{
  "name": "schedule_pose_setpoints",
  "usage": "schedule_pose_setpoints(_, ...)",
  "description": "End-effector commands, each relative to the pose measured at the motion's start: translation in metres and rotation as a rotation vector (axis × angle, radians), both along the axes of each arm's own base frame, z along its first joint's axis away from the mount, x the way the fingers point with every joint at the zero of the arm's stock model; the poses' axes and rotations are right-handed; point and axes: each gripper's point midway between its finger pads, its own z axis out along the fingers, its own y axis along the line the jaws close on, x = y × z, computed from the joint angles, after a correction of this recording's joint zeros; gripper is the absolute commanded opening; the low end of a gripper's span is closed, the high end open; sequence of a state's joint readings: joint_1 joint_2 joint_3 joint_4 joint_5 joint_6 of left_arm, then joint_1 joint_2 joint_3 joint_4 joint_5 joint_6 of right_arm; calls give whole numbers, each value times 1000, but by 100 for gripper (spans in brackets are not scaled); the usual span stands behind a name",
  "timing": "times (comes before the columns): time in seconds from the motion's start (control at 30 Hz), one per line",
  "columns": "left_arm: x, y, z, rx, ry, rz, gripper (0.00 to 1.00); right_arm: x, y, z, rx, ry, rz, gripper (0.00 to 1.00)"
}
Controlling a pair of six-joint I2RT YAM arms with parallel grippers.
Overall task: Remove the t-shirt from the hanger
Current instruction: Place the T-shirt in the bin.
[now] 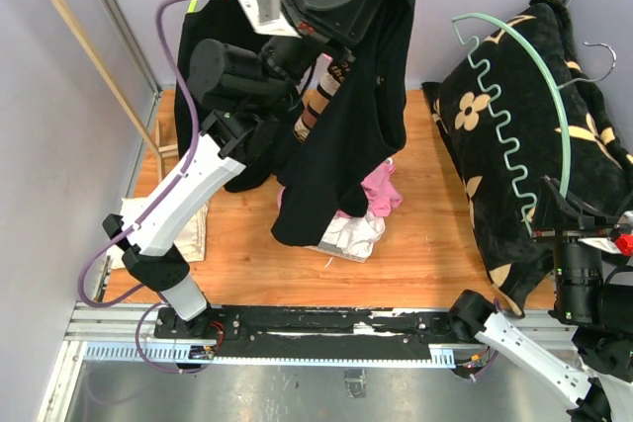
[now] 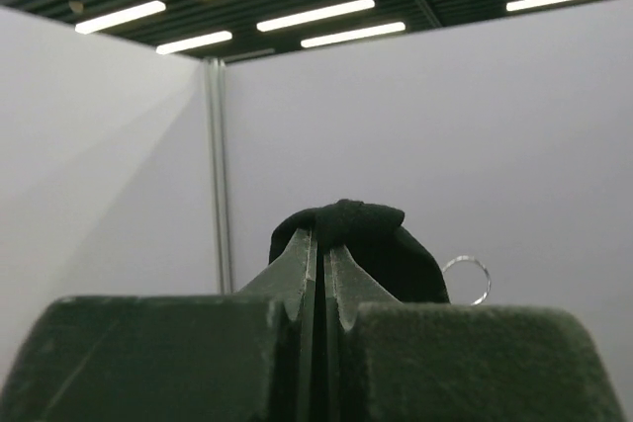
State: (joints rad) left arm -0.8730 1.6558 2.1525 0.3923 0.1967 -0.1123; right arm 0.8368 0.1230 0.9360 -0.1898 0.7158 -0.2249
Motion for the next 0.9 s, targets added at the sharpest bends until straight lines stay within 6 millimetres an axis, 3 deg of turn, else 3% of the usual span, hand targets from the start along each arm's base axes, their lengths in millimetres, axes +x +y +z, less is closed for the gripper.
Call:
schedule_pose_setpoints(0.0, 3, -7, -16, 16, 63, -30, 1, -1, 0, 10, 51, -39, 6, 1)
schedule_pose_setpoints(0.27, 18, -11, -90, 141, 204, 89, 0, 5, 5, 11, 37, -28, -2, 1)
schedule_pose_setpoints(0.47, 16, 4, -142, 235, 304, 168, 0, 16, 19, 12, 18, -18, 10, 1)
schedule_pose_setpoints(0.63, 29, 23, -189, 305, 394, 298, 1, 28, 35, 9, -3, 2, 21, 1)
schedule_pose_setpoints(0.87, 41, 44, -276, 440, 502, 432, 1, 45, 60, 4, -51, 18, 49, 1)
